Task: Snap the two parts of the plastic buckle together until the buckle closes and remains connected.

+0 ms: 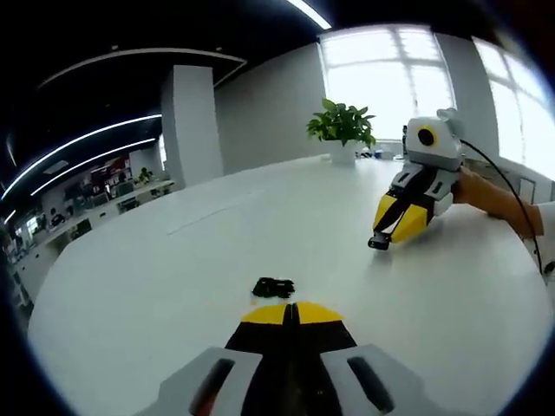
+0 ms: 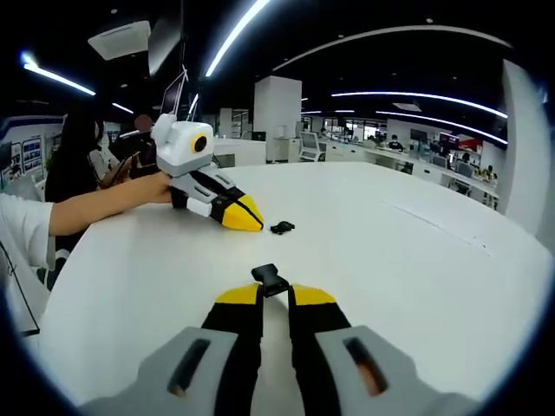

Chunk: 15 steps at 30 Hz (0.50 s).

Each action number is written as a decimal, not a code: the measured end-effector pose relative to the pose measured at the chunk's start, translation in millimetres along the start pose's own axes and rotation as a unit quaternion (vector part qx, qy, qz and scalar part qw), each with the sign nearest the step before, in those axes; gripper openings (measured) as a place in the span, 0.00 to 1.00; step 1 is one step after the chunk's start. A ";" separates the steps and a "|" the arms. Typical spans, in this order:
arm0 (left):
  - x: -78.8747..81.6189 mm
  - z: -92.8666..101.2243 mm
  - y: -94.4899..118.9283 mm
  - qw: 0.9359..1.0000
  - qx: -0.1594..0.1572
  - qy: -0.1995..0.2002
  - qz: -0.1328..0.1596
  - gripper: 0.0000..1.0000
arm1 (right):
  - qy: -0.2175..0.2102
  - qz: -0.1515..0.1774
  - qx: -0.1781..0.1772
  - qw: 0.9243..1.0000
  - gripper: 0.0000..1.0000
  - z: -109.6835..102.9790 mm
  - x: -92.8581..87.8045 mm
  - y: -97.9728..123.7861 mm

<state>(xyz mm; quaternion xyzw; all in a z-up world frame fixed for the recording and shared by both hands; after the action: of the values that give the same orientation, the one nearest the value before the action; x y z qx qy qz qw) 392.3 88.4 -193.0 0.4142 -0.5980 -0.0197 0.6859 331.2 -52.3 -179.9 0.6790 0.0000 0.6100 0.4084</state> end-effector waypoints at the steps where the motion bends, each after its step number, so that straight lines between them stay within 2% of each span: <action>1: -0.2 -0.2 0.4 1.000 0.000 0.000 0.000 0.00 | 0.000 0.000 0.000 1.000 0.11 -0.1 0.0 0.1; 12: 0.6 -6.0 2.5 1.000 0.017 0.004 0.003 0.01 | 0.000 0.001 -0.001 1.000 0.11 0.4 0.1 1.0; 15: 6.4 -9.7 4.4 0.999 0.028 0.031 0.019 0.03 | -0.002 0.003 -0.001 1.000 0.11 0.8 0.9 1.4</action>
<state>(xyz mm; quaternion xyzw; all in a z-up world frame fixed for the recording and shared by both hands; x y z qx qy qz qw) 400.2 93.3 -184.6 0.4218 -0.5850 0.0229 0.6924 331.4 -53.2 -178.3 0.6797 -0.0032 0.6103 0.4069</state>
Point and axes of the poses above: the point that each gripper's makers call its tool centre point, and the gripper's own axes: y roughly backward along the fingers, z roughly to its right, x roughly out of its top, the point moved 3 cm from there along y, roughly backward along the fingers, and after that the axes turned 12 degrees about -z, right-handed, at the moved point
